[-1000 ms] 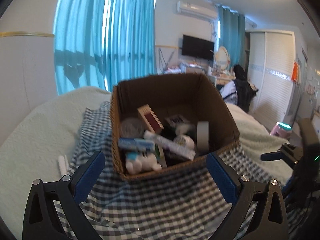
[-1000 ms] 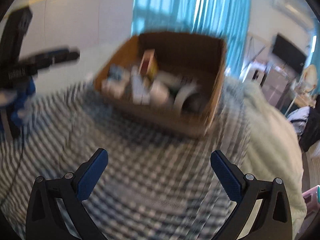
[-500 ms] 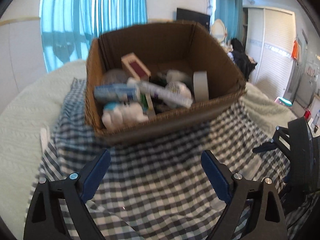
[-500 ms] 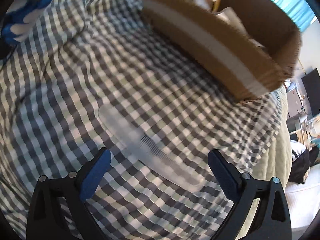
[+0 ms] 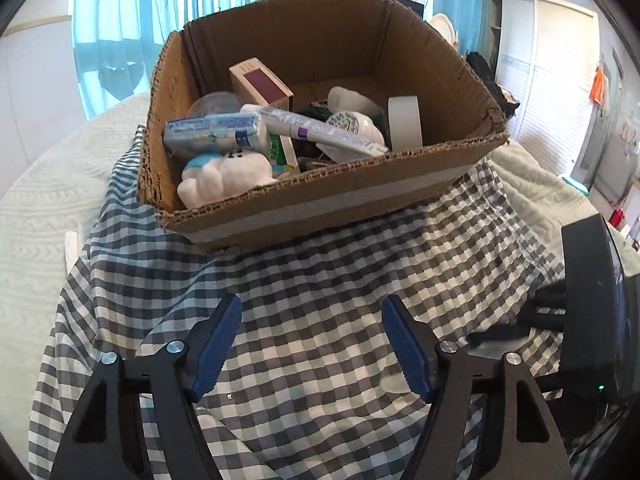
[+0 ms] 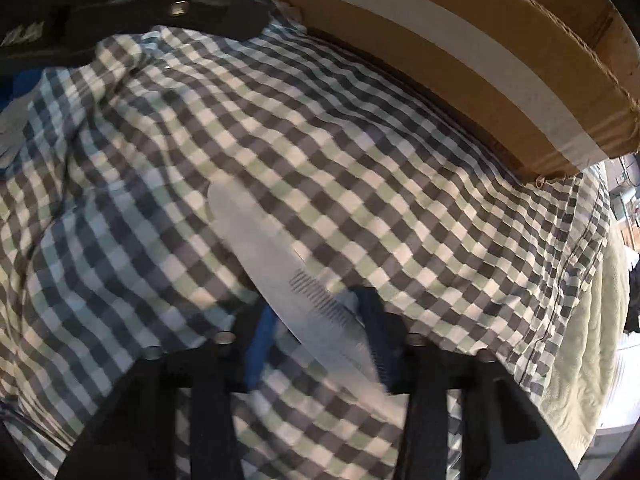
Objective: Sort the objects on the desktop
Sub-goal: 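Grasp the thin white comb on the cloth with the right gripper, then carry the white comb over the box and open the right gripper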
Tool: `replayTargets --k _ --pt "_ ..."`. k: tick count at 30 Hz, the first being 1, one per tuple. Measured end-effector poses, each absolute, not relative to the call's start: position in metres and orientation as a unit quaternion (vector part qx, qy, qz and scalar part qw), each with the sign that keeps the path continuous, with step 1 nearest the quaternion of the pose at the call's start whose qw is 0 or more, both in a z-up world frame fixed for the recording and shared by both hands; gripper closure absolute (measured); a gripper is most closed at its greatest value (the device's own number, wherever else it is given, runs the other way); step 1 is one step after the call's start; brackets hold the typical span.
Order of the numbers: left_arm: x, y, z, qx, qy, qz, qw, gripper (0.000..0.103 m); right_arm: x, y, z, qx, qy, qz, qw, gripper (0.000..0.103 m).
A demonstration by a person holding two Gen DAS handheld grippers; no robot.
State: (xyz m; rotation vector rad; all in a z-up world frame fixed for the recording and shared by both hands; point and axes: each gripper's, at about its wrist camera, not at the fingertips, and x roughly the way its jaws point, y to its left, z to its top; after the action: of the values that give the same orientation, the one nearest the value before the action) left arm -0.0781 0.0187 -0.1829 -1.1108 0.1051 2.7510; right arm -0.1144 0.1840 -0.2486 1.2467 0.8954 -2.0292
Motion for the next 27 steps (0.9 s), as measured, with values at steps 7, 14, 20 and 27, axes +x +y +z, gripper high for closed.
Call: replayTargets --k 7,14,20,27 --pt "-0.069 0.019 -0.161 -0.353 0.031 0.931 0.089 0.03 -0.115 0.192 -0.228 0.475 0.301 -0.776 0.287 0.1" --pt "-0.054 0.018 -0.148 -0.341 0.016 0.935 0.092 0.033 -0.109 0.203 -0.197 0.466 0.243 -0.8 0.291 0.101" --pt "-0.043 0.014 -0.134 -0.325 -0.006 0.941 0.09 0.037 -0.082 0.212 -0.171 0.446 0.178 -0.827 0.293 0.101" --pt "-0.037 0.008 -0.097 -0.276 -0.014 0.957 0.086 0.039 -0.047 0.197 -0.128 0.36 0.16 -0.875 0.282 0.101"
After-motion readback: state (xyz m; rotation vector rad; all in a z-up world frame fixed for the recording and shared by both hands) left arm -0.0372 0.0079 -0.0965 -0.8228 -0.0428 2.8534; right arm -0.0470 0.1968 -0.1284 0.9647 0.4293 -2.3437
